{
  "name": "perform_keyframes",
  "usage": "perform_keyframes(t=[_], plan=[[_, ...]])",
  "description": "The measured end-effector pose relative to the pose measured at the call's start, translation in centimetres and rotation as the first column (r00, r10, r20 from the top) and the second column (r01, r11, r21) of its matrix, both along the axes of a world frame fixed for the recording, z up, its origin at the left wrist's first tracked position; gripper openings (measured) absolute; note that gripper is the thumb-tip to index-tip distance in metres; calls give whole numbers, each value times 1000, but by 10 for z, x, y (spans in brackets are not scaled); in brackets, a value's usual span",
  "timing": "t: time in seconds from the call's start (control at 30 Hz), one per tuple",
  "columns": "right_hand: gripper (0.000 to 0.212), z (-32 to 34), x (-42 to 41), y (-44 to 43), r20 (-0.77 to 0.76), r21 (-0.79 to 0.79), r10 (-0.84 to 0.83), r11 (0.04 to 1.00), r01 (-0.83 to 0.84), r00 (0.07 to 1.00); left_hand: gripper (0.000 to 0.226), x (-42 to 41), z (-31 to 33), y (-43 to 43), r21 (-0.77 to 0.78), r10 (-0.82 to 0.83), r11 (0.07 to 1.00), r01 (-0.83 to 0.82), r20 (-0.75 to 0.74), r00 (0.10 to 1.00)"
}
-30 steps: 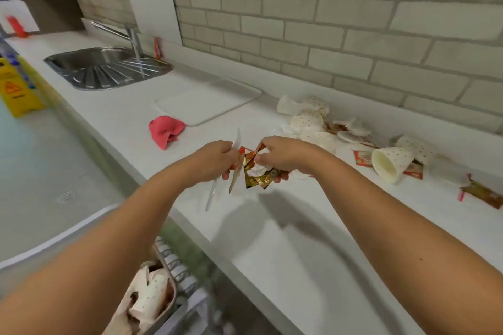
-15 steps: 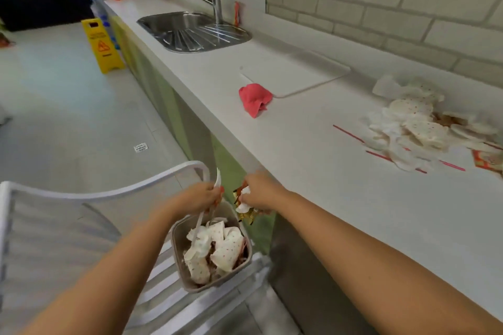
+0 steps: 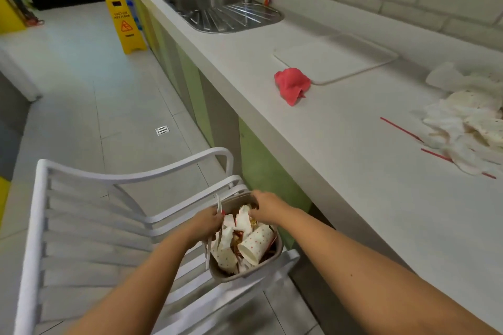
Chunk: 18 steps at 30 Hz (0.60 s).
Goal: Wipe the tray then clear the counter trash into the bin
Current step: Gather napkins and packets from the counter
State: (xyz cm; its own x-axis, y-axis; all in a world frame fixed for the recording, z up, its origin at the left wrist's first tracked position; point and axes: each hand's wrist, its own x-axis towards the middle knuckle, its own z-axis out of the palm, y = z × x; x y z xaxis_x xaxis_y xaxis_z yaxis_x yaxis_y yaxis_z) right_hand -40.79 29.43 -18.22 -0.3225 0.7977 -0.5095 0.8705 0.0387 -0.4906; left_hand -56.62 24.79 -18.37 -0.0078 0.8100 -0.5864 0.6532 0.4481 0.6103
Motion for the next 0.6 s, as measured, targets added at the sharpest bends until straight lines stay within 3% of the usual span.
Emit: perform_keyframes(t=[0.23, 0.47, 0.6], plan=[[47, 12, 18, -1, 48, -32, 58, 998, -57, 997, 41, -8, -26, 28, -40, -16, 999, 10, -150, 989], [46, 15, 37, -5, 78, -55, 59, 997, -55, 995, 41, 9, -53, 50, -75, -193, 981, 180, -243, 951], [47, 16, 42, -5, 89, -62, 60, 997, -55, 994, 41, 13, -61, 54, -70, -208, 978, 196, -279, 938]])
